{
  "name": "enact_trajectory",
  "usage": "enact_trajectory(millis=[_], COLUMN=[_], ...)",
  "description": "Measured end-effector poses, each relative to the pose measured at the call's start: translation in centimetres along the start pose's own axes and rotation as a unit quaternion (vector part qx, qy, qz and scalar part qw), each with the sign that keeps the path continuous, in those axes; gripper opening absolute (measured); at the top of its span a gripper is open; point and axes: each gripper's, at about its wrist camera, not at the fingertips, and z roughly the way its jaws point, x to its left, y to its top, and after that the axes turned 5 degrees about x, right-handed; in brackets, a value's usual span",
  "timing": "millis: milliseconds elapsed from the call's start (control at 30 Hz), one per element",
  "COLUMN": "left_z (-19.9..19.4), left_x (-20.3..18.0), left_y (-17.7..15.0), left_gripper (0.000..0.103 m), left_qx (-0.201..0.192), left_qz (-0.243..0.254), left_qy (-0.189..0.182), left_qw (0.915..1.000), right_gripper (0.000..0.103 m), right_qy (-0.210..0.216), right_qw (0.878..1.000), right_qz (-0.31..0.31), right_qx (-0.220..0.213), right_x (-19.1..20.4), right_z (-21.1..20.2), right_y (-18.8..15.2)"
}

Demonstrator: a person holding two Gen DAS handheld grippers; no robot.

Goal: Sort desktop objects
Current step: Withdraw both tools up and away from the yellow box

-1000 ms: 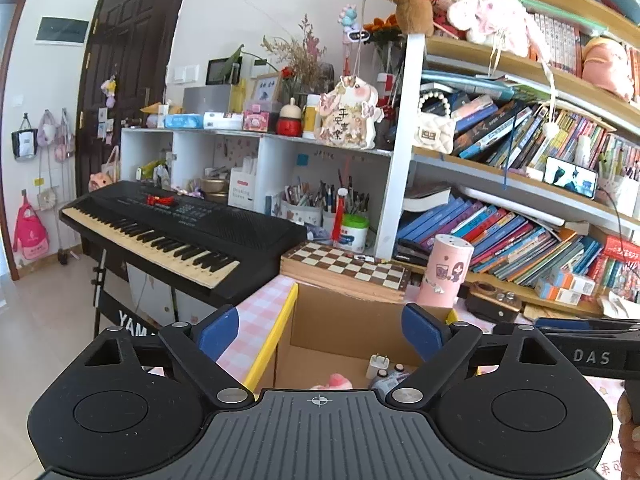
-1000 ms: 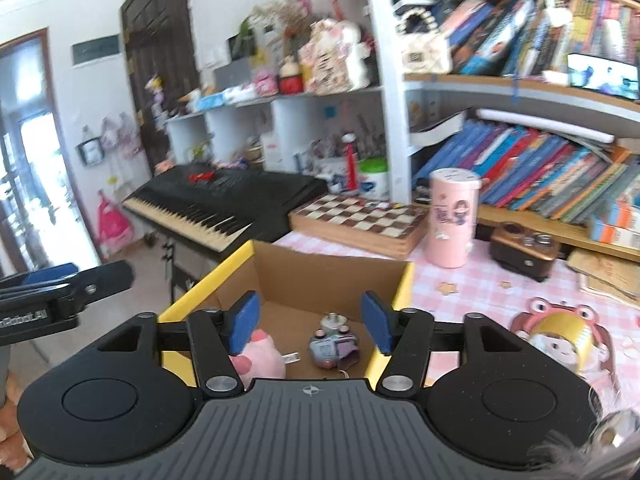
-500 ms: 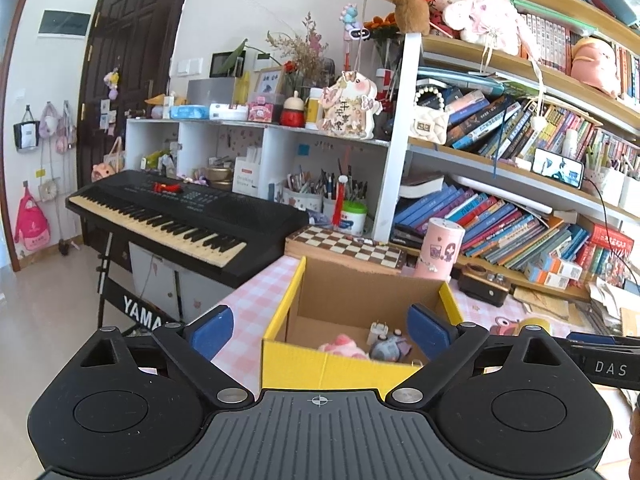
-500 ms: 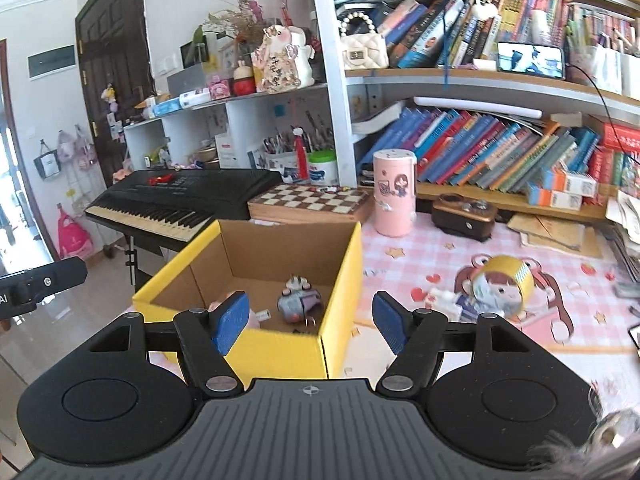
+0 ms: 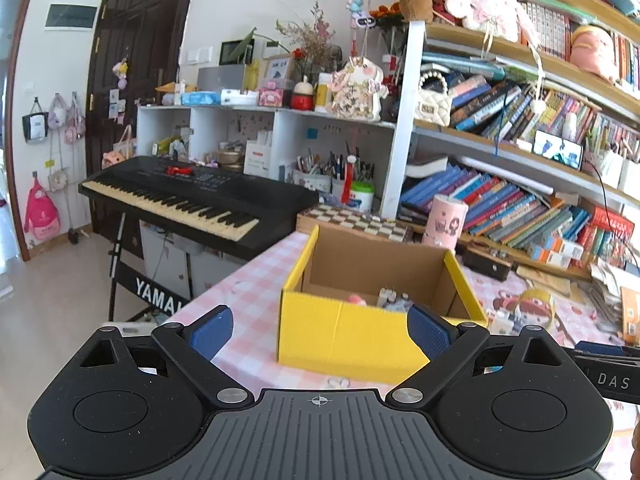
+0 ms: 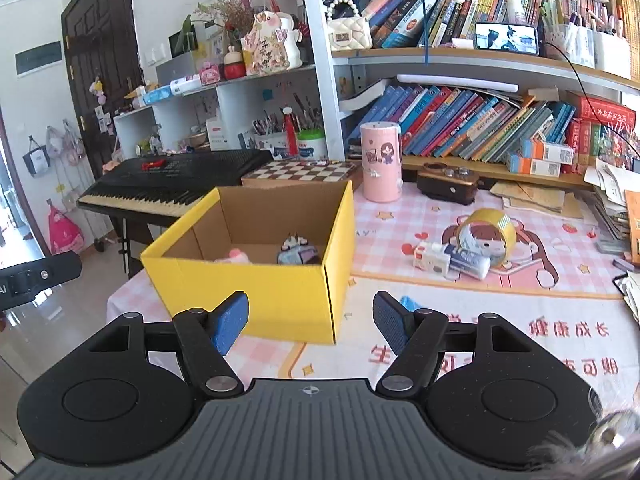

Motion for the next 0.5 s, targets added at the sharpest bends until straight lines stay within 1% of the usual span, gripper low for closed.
enact_trajectory(millis=[333, 500], left_z=[-1.0, -1.5], left_x=[-0.6, -0.9], left_y=[-2.1, -3.0], left_gripper=[0.096, 0.096], left_qx=[0.022, 0.031], left_qz=[0.011, 0.012], left_qy=[-0.008, -0.009], left_qw=[0.9997, 0.9994], right_gripper=[0.067, 0.067], right_qy=[-0.002, 0.002], right_qw=[1.0, 1.0], right_qz=[-0.004, -0.008], right_qx=[0.016, 0.03], right_x=[0.9, 1.4], right_z=[-0.8, -1.0], right_y=[-2.3, -3.4])
